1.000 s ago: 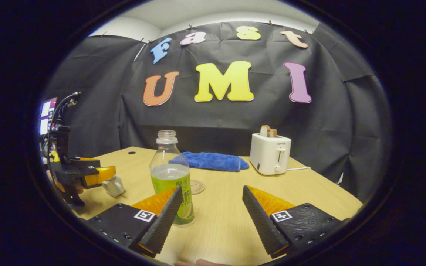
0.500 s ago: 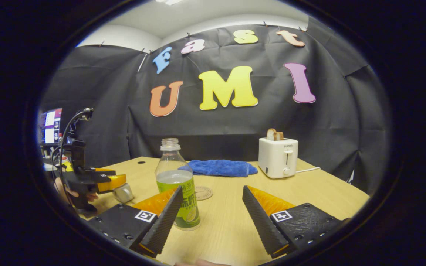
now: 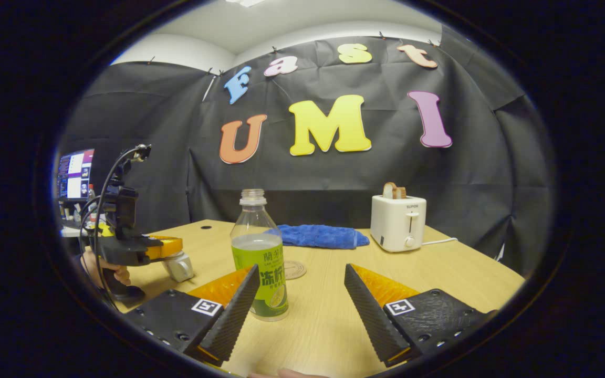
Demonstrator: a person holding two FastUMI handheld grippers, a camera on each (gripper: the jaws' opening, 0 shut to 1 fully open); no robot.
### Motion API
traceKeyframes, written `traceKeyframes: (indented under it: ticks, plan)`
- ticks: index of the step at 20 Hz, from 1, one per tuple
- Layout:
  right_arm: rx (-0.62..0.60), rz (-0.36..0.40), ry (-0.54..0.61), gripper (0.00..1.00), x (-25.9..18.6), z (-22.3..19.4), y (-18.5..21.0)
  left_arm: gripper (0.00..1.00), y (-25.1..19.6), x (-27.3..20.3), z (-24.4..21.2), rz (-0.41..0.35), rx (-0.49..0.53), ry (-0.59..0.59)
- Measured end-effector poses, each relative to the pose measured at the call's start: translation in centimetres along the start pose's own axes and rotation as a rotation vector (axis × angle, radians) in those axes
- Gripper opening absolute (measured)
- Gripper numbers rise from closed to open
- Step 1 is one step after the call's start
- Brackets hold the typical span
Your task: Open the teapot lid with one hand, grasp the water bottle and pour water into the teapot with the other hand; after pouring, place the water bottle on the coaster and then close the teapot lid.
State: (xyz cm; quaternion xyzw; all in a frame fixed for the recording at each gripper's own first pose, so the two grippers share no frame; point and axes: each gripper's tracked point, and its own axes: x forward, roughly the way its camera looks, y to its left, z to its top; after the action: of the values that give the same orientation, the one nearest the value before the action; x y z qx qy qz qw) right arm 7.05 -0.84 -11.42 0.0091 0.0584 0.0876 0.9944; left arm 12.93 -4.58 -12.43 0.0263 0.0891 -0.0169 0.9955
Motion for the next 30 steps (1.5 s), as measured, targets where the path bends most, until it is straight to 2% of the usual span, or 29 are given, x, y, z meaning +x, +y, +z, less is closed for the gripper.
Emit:
traceKeyframes:
  ticks: [6,10,12,16,19,25,29,30]
  plan:
    - [0.005,0.001,0.024,0.97,-1.0,-1.2,0.0,0.06,0.5,-0.7,2.8,-0.002,-0.058,-0.045]
    - [0.022,0.033,0.046,0.97,-1.0,-2.1,0.9,0.05,0.0,-1.8,4.4,-0.032,-0.033,-0.071]
    - [0.032,0.054,0.060,0.97,-0.7,-2.5,1.7,0.04,-1.1,-2.8,5.1,-0.072,-0.027,-0.087]
    - [0.022,0.078,0.063,0.97,0.4,-2.0,2.9,0.04,-0.1,-4.2,5.6,-0.019,0.011,-0.096]
    - [-0.001,0.085,0.059,0.97,1.7,-1.6,3.8,0.04,0.4,-5.5,5.7,-0.003,-0.007,-0.087]
    - [0.010,0.094,0.099,0.97,4.5,-2.7,4.9,0.03,0.0,-8.5,6.4,-0.035,-0.052,-0.099]
    - [0.063,0.093,0.129,0.97,5.4,-3.5,5.1,0.04,0.3,-10.6,6.4,-0.040,-0.037,-0.107]
    - [0.071,0.095,0.128,0.93,5.3,-3.3,5.4,0.04,0.2,-11.2,6.4,-0.048,-0.032,-0.108]
